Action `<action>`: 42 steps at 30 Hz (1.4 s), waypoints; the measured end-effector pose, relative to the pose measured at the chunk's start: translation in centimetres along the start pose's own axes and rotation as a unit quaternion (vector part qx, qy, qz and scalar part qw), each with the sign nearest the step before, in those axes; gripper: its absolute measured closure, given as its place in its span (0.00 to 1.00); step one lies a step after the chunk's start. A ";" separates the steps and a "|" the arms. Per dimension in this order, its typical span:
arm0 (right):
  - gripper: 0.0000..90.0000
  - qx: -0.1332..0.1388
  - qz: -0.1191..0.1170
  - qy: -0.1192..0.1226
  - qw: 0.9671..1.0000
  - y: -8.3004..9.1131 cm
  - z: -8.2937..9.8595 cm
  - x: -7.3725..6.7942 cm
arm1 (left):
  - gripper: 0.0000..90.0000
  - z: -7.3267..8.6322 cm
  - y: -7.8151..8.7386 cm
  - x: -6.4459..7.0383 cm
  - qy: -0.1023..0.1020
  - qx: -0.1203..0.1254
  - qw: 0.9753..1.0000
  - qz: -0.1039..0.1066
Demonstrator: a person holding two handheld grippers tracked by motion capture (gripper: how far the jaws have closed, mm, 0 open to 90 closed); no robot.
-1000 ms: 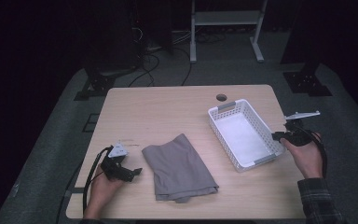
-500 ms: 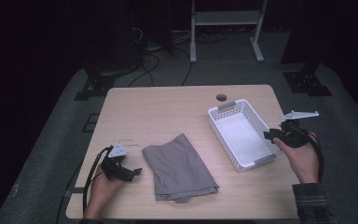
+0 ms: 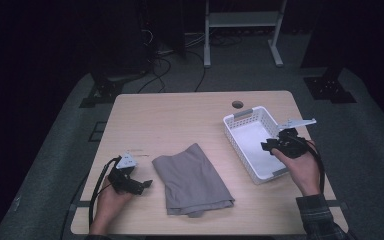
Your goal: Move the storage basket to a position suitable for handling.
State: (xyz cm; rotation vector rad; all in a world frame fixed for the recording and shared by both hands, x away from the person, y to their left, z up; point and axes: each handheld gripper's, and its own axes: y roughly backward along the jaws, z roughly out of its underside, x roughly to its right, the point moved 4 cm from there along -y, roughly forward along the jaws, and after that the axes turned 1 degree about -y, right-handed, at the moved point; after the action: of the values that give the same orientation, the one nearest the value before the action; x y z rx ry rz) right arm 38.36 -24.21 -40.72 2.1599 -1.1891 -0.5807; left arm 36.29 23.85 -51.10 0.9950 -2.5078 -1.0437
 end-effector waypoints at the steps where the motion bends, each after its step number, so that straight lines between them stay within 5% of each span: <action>1: 0.75 0.000 -0.005 0.002 1.000 -0.2 -0.2 -0.3 | 0.00 0.0 0.0 0.0 0.000 0.000 1.000 0.000; 18: 0.74 -0.030 -0.047 0.029 0.998 -4.8 -1.6 -4.3 | 0.00 0.0 0.0 0.0 0.002 0.001 1.000 0.001; 29: 0.81 -0.061 -0.038 0.040 0.997 -6.6 -0.9 -4.4 | 0.00 0.0 0.0 0.0 0.002 0.001 1.000 0.001; 42: 0.90 -0.057 -0.022 0.026 0.998 -5.8 -0.4 -3.3 | 0.00 0.0 0.0 0.0 0.001 0.000 1.000 0.001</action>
State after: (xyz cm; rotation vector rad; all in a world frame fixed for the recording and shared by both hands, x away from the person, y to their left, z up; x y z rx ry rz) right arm 40.39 -18.81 -44.11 2.0958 -1.0574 -0.5923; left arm 36.28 23.84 -51.11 0.9938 -2.5067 -1.0423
